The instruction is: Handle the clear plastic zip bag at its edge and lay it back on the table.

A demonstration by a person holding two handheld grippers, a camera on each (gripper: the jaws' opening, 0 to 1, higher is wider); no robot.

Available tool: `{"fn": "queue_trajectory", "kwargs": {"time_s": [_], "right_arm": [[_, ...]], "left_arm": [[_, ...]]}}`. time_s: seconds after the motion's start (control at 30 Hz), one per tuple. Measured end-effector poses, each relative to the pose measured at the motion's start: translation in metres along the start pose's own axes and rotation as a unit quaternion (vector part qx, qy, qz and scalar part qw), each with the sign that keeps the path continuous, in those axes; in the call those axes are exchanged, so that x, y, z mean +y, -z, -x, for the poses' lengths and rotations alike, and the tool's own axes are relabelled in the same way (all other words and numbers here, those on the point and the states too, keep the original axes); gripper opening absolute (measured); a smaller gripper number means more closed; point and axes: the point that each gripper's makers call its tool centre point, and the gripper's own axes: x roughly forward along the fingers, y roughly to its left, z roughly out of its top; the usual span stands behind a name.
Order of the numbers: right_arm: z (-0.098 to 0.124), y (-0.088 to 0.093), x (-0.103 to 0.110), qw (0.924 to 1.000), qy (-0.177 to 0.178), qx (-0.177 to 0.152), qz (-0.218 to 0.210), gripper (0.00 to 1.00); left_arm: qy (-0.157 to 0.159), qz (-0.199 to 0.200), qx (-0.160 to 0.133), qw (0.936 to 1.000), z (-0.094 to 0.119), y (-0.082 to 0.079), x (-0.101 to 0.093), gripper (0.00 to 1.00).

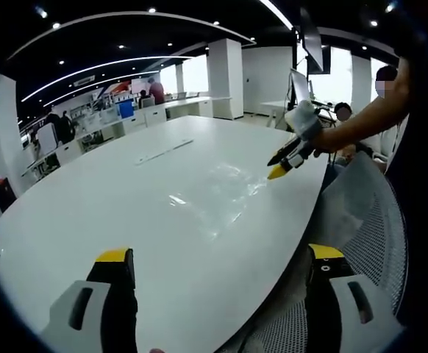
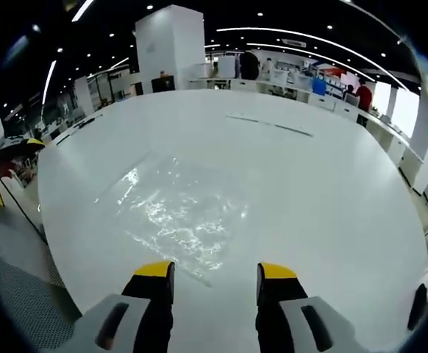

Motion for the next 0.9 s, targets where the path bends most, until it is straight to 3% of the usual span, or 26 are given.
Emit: {"fn": "queue_trajectory", "kwargs": {"time_s": [0.9], "right_arm": [[-0.022, 0.006, -0.002, 0.9995, -0.007, 0.014, -0.029, 0.26]], "left_arm": [[0.003, 0.001, 0.007, 1.0000, 0.001, 0.004, -0.002, 0.93]]}}
